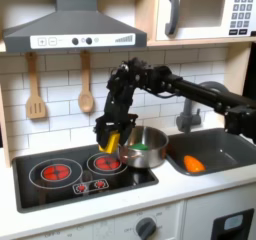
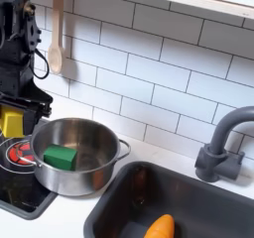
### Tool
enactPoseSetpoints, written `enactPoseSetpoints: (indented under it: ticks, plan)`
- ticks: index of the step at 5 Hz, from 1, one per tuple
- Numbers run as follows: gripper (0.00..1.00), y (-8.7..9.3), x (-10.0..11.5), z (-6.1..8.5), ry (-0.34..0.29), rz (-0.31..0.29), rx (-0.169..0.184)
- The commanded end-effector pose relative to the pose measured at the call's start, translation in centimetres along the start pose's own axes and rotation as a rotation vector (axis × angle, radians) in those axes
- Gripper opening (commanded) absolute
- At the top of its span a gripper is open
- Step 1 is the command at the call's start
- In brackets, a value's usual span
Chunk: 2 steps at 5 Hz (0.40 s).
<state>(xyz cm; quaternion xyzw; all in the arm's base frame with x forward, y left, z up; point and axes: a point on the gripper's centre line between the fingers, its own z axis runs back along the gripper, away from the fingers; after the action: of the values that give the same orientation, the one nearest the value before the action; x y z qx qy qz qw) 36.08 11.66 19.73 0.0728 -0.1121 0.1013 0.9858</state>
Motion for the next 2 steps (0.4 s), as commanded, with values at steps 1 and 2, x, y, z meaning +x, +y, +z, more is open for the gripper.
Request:
enactPoseSetpoints:
  ticks: [1, 2]
  plan:
    - [0.00, 1.08, 1.18, -1.14, 0.012, 0.018, 0.005]
    - [0.00, 1.51, 1.28, -1.54, 0.023, 0.031, -0.002]
